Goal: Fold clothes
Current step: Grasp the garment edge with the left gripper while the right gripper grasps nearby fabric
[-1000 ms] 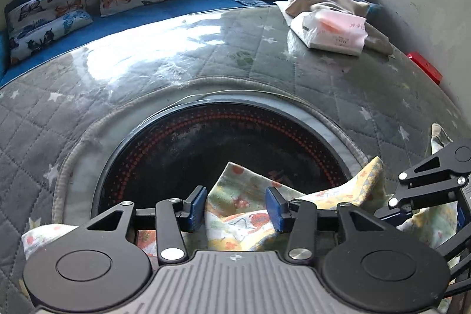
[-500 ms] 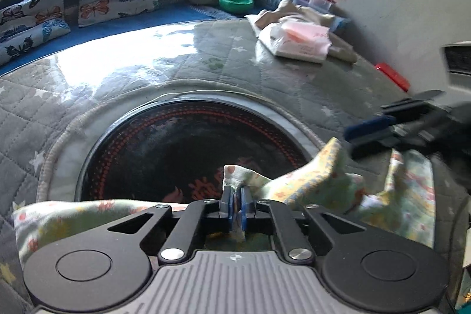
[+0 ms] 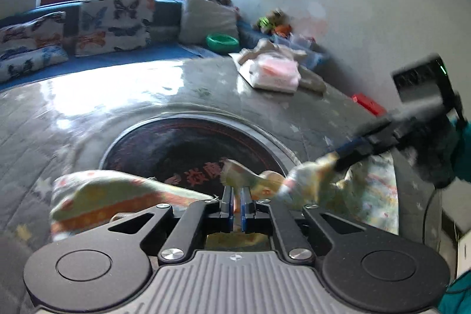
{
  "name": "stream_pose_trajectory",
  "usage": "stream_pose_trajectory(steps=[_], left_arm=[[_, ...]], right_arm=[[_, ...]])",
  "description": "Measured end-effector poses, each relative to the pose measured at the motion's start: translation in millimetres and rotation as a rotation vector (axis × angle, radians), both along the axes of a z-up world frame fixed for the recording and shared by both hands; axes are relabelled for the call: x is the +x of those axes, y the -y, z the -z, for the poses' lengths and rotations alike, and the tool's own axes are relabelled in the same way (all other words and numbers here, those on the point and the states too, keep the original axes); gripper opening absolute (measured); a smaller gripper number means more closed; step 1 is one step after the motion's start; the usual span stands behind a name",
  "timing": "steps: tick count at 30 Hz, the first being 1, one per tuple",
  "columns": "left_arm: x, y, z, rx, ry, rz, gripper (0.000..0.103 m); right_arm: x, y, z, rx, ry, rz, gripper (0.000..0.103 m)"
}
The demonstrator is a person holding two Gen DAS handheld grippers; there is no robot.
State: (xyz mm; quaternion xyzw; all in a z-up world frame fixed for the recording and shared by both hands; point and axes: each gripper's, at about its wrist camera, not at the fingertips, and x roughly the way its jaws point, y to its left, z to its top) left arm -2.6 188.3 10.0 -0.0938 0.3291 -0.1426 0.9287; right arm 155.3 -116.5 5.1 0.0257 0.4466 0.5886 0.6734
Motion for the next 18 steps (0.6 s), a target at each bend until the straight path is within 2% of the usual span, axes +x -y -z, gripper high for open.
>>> stream_pose_trajectory(steps=[4, 7, 9, 13, 18], left_arm=[[-22, -7, 2, 0.009, -0.001, -0.016, 0.005], [-28, -9, -4, 0.000, 0.000, -0.010, 0.006], [-26, -6, -11, -0.007, 0.019, -0.007, 0.010], [-13, 16, -19, 0.007, 0.045, 0.076, 0.019], [3, 42, -2, 0.036, -0.008, 0.173, 0.020]], right_arm=[[-30, -9, 6, -0.075, 0.063, -0.124, 0.025], [-45, -13, 15, -0.135, 0.123, -0.161, 0.025], [-52, -15, 21, -0.161, 0.139, -0.165, 0.025], [-55, -19, 21, -0.178, 0.162, -0.161, 0.025], [-51, -11, 3, -0.155, 0.183, -0.117, 0.026]])
